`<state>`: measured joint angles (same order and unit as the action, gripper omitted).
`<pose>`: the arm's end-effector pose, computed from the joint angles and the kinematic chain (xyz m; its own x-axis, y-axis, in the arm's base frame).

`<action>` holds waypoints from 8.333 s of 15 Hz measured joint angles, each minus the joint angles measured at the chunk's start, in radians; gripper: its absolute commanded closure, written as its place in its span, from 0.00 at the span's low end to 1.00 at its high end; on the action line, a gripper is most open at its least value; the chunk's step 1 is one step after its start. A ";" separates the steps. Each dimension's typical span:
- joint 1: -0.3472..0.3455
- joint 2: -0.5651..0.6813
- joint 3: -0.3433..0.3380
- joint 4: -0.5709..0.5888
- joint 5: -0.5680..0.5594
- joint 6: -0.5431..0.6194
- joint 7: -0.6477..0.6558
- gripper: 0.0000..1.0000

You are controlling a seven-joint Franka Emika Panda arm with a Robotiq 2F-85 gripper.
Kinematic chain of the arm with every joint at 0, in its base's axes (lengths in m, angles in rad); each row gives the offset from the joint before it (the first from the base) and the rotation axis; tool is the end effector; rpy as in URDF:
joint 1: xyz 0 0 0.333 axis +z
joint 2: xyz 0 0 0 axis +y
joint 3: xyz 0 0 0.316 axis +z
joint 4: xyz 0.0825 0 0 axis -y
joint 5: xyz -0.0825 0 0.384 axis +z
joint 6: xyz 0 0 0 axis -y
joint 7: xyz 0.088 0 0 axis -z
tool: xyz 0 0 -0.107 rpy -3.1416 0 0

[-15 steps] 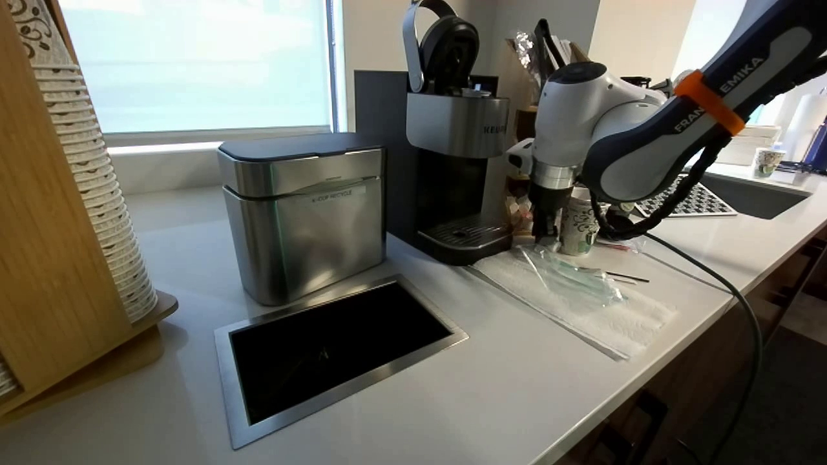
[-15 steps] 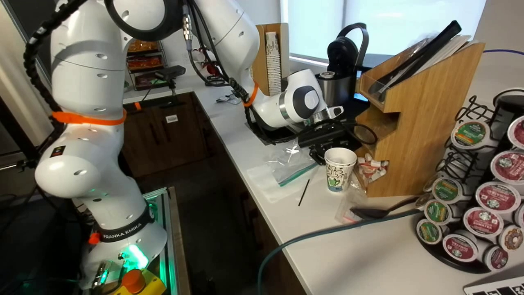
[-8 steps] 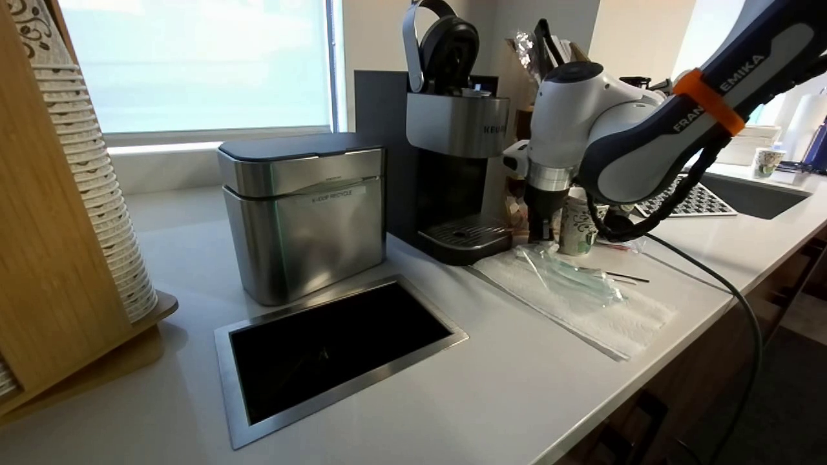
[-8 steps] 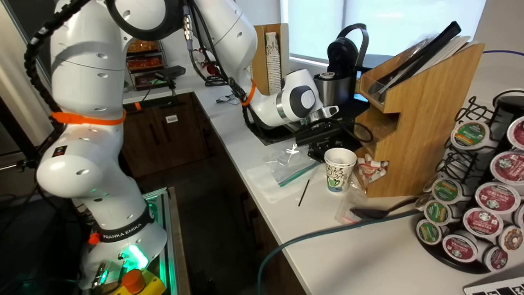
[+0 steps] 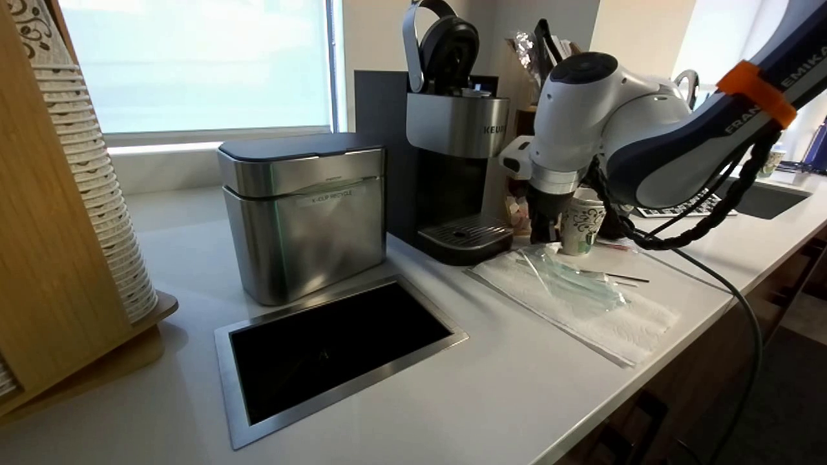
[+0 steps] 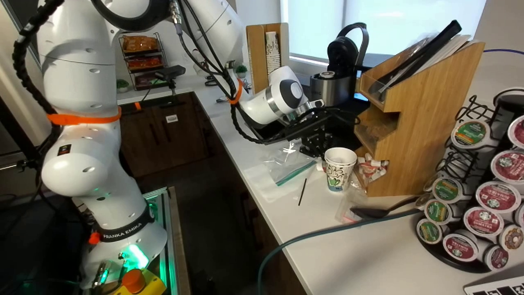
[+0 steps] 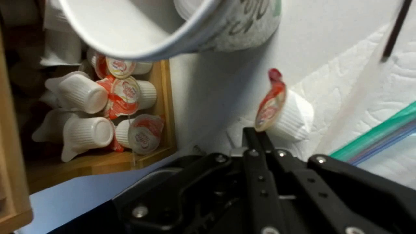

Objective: Put the coffee pods from the counter inside the two stacked coffee cups.

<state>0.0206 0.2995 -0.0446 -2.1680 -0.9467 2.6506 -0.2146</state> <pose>0.5737 0.0085 0.2657 0.5639 0.8093 -0.1642 0.7585 -0.4289 0.4906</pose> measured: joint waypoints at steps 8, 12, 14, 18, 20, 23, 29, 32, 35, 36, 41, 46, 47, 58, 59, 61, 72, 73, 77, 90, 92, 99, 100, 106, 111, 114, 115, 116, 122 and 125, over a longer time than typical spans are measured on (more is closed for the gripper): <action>0.035 -0.140 -0.008 -0.127 -0.191 -0.009 0.213 0.60; 0.018 -0.150 -0.008 -0.157 -0.183 -0.007 0.220 0.29; 0.010 -0.149 -0.019 -0.159 -0.185 -0.002 0.220 0.13; -0.027 -0.147 -0.037 -0.158 -0.182 0.055 0.204 0.00; -0.048 -0.138 -0.037 -0.154 -0.164 0.091 0.168 0.05; -0.061 -0.111 -0.036 -0.143 -0.108 0.146 0.135 0.01; -0.056 -0.084 -0.017 -0.131 -0.065 0.131 0.120 0.00; -0.067 -0.083 -0.019 -0.131 -0.006 0.202 0.198 0.00; -0.080 -0.078 -0.022 -0.131 0.038 0.290 0.258 0.01; -0.085 -0.074 -0.022 -0.131 0.054 0.312 0.273 0.05; -0.101 -0.047 -0.017 -0.136 0.144 0.351 0.302 0.28; -0.107 -0.029 -0.011 -0.138 0.197 0.351 0.315 0.46; -0.108 -0.027 -0.010 -0.138 0.205 0.351 0.316 0.53; -0.111 -0.026 -0.011 -0.139 0.232 0.351 0.419 0.46; -0.111 -0.026 -0.012 -0.140 0.232 0.351 0.433 0.43; -0.110 -0.026 -0.014 -0.141 0.232 0.351 0.459 0.72; -0.004 -0.079 -0.114 -0.141 0.042 0.341 0.675 0.96; 0.015 -0.097 -0.129 -0.143 -0.003 0.332 0.712 0.95; 0.059 -0.164 -0.139 -0.169 -0.126 0.288 0.789 0.95; 0.084 -0.462 -0.138 -0.324 -0.558 0.066 1.265 0.95; 0.069 -0.487 -0.149 -0.336 -0.563 0.064 1.272 0.95; 0.018 -0.521 -0.234 -0.328 -0.550 0.100 1.090 0.95; 0.017 -0.516 -0.243 -0.321 -0.534 0.107 1.042 0.95; 0.029 -0.457 -0.250 -0.245 -0.339 0.110 0.726 0.95; 0.048 -0.395 -0.247 -0.184 -0.181 0.110 0.523 0.89; 0.056 -0.364 -0.243 -0.159 -0.112 0.109 0.442 0.50; 0.057 -0.358 -0.240 -0.154 -0.099 0.109 0.428 0.43; 0.059 -0.353 -0.238 -0.149 -0.088 0.109 0.417 0.36; 0.063 -0.344 -0.228 -0.136 -0.053 0.108 0.374 0.00; 0.068 -0.348 -0.210 -0.146 -0.067 0.106 0.426 0.00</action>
